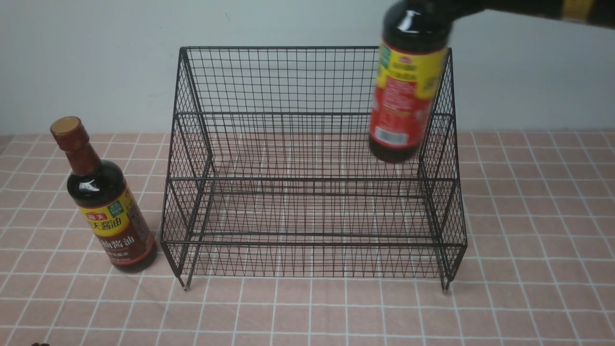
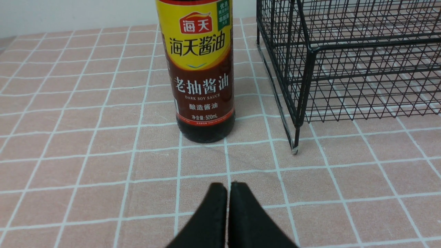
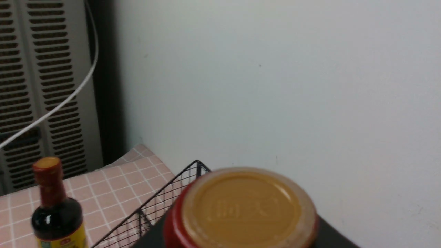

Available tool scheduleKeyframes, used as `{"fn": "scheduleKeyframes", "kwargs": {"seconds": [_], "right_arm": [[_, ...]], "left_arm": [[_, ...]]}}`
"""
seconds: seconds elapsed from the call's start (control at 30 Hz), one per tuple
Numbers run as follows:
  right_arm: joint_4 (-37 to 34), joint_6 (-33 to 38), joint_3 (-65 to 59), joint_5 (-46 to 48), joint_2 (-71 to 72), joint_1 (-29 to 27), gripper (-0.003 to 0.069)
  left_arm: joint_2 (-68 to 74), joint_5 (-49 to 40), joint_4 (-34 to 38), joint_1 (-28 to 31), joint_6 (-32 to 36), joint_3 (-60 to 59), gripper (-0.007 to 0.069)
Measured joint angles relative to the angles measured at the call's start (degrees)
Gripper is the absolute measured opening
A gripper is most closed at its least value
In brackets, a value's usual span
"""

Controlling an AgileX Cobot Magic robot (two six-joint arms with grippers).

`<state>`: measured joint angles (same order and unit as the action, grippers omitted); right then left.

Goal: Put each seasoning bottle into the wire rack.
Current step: Use the right arm to put the condiment bottle back on the shelf

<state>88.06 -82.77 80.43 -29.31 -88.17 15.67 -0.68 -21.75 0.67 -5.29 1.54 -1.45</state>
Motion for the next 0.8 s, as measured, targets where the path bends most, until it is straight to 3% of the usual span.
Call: {"fn": "scheduleKeyframes", "kwargs": {"seconds": [0.27, 0.47, 0.8], "right_arm": [[1.3, -0.4, 1.0, 2.5, -5.2, 1.1, 0.0268], [12.8, -10.2, 1.0, 0.4, -6.2, 1.1, 0.0268], [13.0, -18.3, -2.4, -1.2, -6.3, 1.1, 0.0268]], "left_arm": [[0.0, 0.0, 0.0, 0.0, 0.0, 0.0, -0.0007], [0.0, 0.0, 0.0, 0.0, 0.0, 0.0, -0.0007], [0.0, 0.0, 0.0, 0.0, 0.0, 0.0, -0.0007]]}}
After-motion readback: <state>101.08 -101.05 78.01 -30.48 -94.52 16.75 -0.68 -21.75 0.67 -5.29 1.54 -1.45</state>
